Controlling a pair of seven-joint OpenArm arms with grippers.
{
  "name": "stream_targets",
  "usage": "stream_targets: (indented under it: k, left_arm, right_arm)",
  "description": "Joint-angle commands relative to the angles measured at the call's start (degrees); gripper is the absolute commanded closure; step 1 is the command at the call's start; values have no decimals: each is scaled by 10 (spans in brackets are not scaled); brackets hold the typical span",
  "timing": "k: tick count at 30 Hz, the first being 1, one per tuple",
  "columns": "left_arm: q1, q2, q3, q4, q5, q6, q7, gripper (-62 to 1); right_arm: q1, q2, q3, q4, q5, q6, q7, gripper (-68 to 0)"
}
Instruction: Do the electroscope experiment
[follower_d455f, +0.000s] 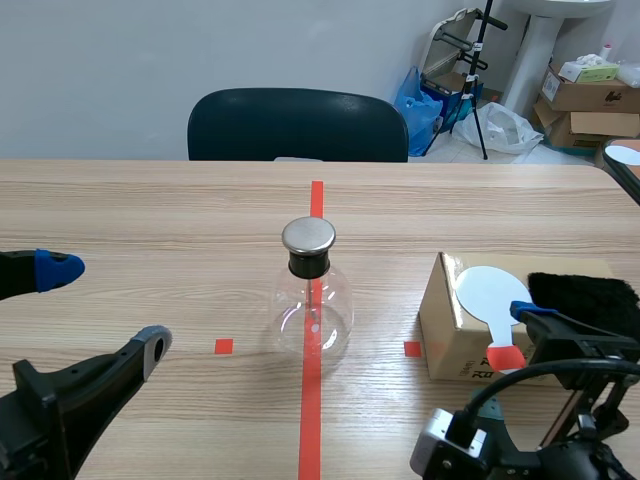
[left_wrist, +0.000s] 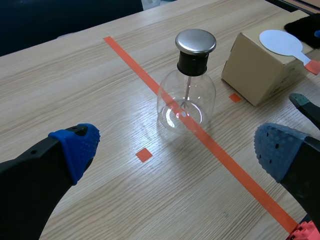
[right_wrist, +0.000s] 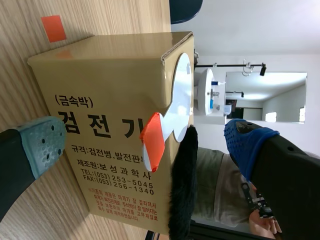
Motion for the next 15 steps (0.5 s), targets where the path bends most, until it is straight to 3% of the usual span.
stream_targets:
  k: [1,15]
  left_arm:
    - [0,3,-1,14,-4,-1,-9,-623]
    - [0,3,-1,14,-4,-1,-9,-623]
  right_arm:
    - [7,0,0,7,0,-10,7,-679]
    - [7,0,0,7,0,-17,9,-679]
